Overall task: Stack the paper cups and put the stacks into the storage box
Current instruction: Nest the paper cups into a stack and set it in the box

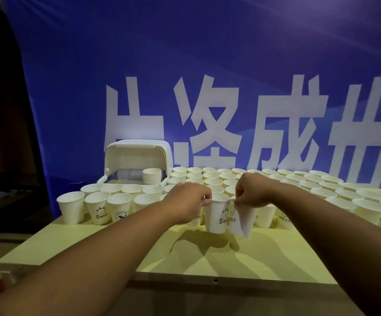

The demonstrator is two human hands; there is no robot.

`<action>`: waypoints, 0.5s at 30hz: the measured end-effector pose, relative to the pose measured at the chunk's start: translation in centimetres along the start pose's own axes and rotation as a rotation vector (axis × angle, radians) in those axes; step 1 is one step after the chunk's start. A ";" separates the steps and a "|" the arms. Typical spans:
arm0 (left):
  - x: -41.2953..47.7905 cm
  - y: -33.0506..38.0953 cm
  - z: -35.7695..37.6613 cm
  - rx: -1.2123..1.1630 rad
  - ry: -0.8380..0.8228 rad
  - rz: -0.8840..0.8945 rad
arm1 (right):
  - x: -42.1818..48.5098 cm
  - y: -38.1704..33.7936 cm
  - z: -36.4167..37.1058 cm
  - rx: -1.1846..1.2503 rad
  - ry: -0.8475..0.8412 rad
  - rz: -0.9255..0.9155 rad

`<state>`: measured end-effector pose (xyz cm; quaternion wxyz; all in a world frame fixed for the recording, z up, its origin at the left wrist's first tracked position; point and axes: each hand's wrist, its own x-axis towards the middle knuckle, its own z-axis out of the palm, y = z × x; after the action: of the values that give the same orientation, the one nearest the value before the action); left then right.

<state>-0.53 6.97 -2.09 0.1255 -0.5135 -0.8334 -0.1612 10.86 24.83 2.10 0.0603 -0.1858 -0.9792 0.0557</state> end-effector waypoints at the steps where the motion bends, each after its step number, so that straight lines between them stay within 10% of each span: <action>1: 0.0 -0.4 -0.6 -0.008 0.031 0.000 | 0.4 -0.2 -0.4 0.028 0.018 -0.007; 15: 0.4 -11.5 -5.3 0.058 0.397 -0.150 | 9.0 -6.7 -0.6 0.728 0.254 -0.018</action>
<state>-10.80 0.33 1.32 0.2895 -0.4045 -0.8325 -0.2439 0.26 22.07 4.44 0.2438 -0.1491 -0.8816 0.3756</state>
